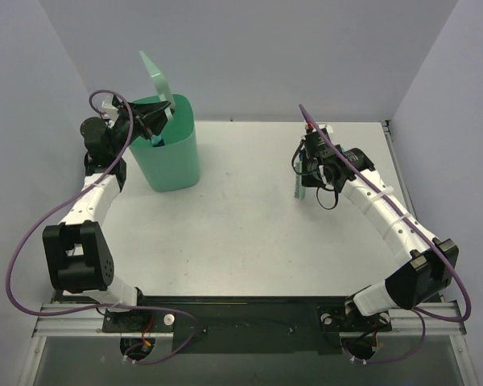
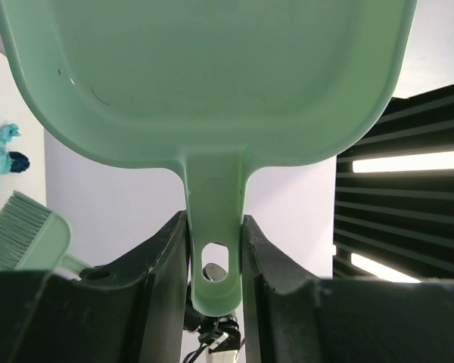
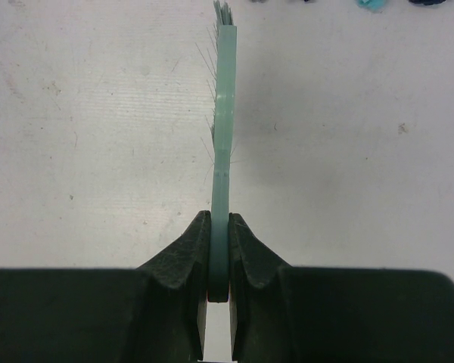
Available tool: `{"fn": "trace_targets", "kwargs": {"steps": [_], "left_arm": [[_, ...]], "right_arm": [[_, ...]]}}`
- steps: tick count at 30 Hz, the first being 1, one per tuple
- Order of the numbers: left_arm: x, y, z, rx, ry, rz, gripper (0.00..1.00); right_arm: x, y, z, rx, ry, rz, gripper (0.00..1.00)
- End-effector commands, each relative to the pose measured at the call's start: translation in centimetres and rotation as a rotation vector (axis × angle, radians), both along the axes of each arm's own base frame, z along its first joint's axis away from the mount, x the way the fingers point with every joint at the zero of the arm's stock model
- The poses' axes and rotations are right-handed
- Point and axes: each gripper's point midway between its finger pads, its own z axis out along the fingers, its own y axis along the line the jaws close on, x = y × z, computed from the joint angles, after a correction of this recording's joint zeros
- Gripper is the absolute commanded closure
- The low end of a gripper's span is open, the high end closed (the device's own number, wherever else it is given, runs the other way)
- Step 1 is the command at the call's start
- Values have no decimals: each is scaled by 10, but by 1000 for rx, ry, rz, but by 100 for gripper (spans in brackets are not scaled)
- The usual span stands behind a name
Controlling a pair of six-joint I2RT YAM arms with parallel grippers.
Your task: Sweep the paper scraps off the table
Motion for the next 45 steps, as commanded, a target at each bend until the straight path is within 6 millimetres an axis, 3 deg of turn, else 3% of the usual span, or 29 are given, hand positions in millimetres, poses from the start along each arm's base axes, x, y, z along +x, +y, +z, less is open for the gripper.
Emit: {"fn": "trace_targets", "kwargs": {"steps": [1,9,20,26,27,30,34,40,45], "left_arm": [[-18,5,40,-91,-107,1,100],[-21,1,37,-49,-112,-14,100],[-37,-24,-3,387,-106,-63,100],[-58,-64,-31,680,-122,-154,100],[-67,-81,-33,706,-139,-192,100],[-88,-116,-57,853,-150,-255,100],[-112,-148,-94,1035,-155,-325,100],[-148,-174,-148,1208,-146,-455,100],[-166,-176,-183,1293,-122,-543,100]], "right_arm": [[2,-5,14,-36,-29,-22,100],[3,-12,21,-74,-48,-39,100],[16,-39,50,-178,-100,-98,100],[23,-74,61,-260,-110,-188,100],[26,-86,65,-288,-115,-219,100],[29,-115,70,-369,-106,-303,100],[39,-147,74,-451,-91,-401,100],[72,-184,53,-552,-9,-477,100],[111,-208,27,-598,41,-498,100]]}}
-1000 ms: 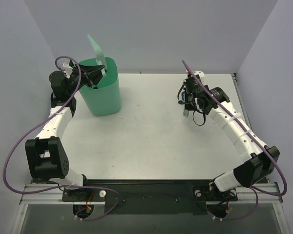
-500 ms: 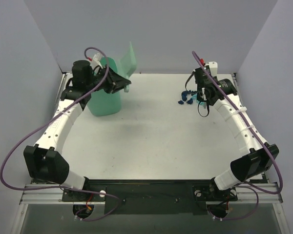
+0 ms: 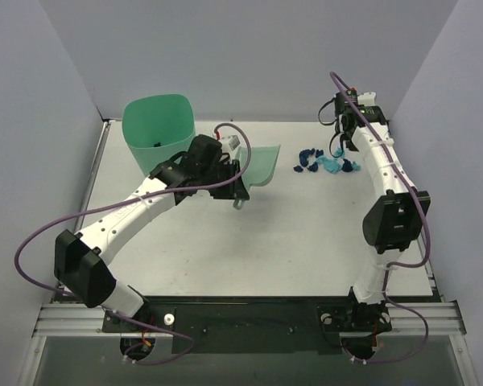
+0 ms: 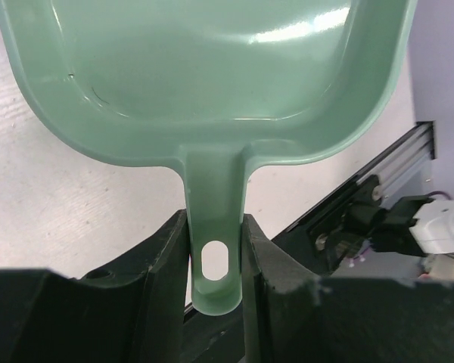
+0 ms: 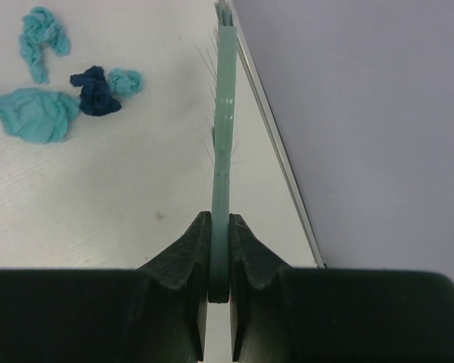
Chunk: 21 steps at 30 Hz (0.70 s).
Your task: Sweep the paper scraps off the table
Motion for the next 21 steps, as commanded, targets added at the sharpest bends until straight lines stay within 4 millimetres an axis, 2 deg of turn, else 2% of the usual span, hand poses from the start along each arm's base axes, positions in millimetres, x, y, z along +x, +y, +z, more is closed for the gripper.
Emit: {"fn": "trace_targets", "kwargs": {"steps": [1,2,5,6,7,10,13,14,15,21], "left_arm": [[-7,10,-35,142,-3,-41,100],[-12,12,-40,170,2,-58,100],[-18,19,-53,225,7,-75,100],[-20,23,-60,252,8,-79,100],[-22,25,-64,267,11,-87,100],[-25,34,-77,312,16,-92,100],[-29,37,-85,337,23,-114,100],[-29,37,-87,347,22,-117,100],[-30,37,-88,349,25,-120,100],[-34,34,-94,342,45,-146,100]], "right_arm": [[26,-29,6,-103,21,-27,100],[35,-29,-3,-105,37,-17,100],[58,-31,-13,-109,61,14,100],[65,-30,-24,-107,84,32,100],[71,-27,-25,-104,91,62,100],[86,-19,-49,-76,124,105,100],[96,-1,-69,-71,164,170,100],[99,3,-70,-75,179,202,100],[100,15,-76,-83,200,236,100],[97,61,-99,-98,301,403,100]]}}
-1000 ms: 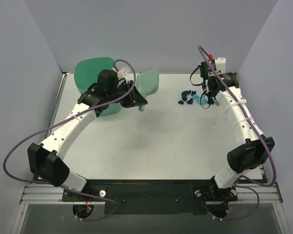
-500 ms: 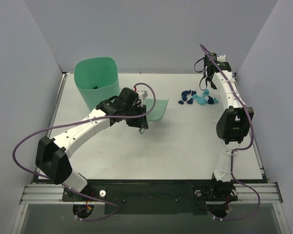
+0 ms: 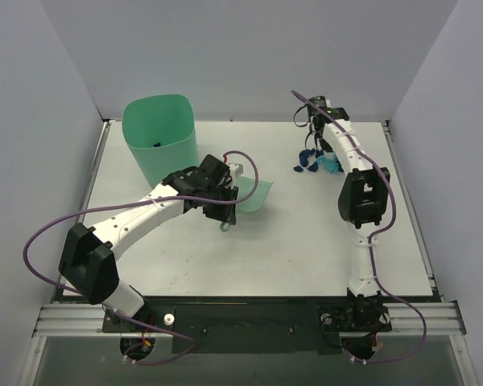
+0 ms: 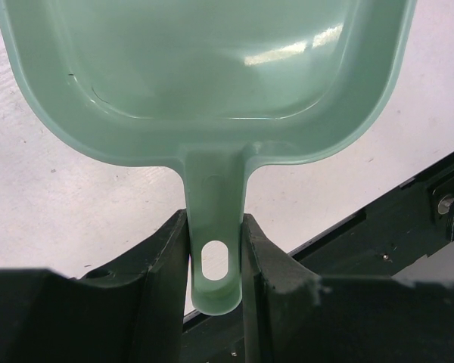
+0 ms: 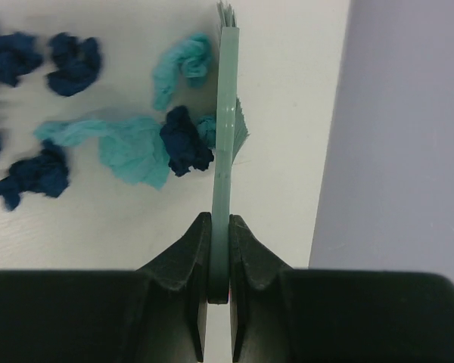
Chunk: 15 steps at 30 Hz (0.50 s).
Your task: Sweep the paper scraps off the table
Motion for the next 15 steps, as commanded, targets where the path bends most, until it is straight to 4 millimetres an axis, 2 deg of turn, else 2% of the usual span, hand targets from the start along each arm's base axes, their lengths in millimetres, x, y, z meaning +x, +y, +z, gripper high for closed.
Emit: {"fn": "trace_targets", "kwargs": {"steps": [1,9,14,15], "left_arm": [[1,-3,1,-1,-20,-33,100],[3,8,-14,73,-7,-15,100],[5,13,-30,144,8,-11,100],[5,15,-31,160,10,-14,100]], "right_arm": [[-3,41,-3,9,65,155,100],[-34,83,-16,140,156,288,100],[-60,107,-13,214,187,363,100],[-63,112,-6,221,177,381,100]]}}
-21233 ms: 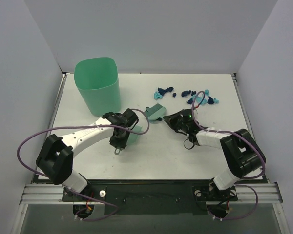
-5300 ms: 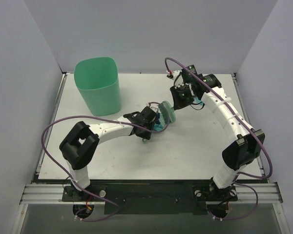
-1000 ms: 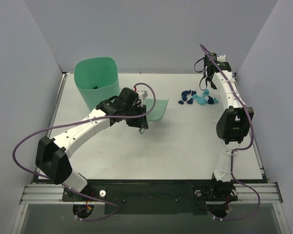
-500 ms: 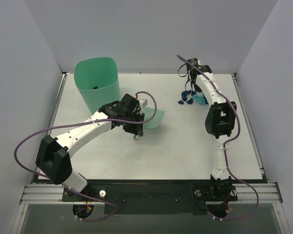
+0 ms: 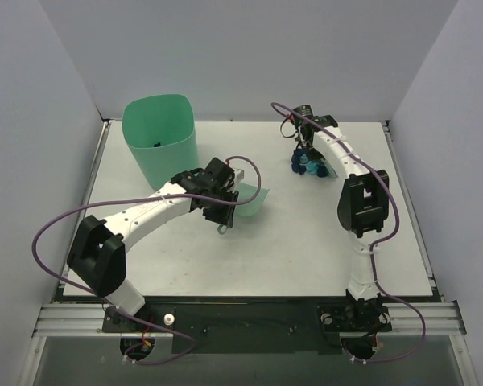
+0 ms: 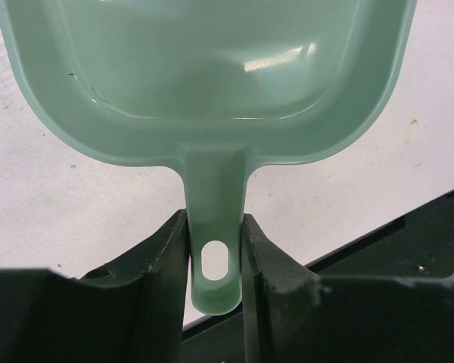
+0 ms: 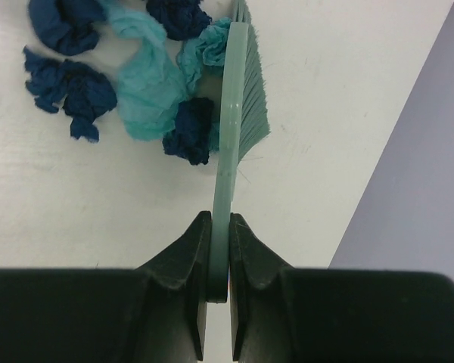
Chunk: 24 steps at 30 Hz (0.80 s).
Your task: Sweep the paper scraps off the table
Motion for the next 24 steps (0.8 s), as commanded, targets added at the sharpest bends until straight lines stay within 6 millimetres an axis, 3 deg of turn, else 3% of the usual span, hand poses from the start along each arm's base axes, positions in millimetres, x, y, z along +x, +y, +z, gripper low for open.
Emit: {"fn": "trace_targets", "kwargs": {"steps": [1,14,20,24], "left_arm": [[2,7,-14,95,-5,-13,100],[-8,-6,-45,277,45,-157,100],[-4,-19,-47,282,62,-198,100],[3,-24,-51,298,69,-220,100]], "right_arm": [[-41,43,9,154,89,117,100],[-98,90,14,262,151,246,100],[-118,104,22,314,153,285,100],[-130,125,27,373,164,336,100]]}}
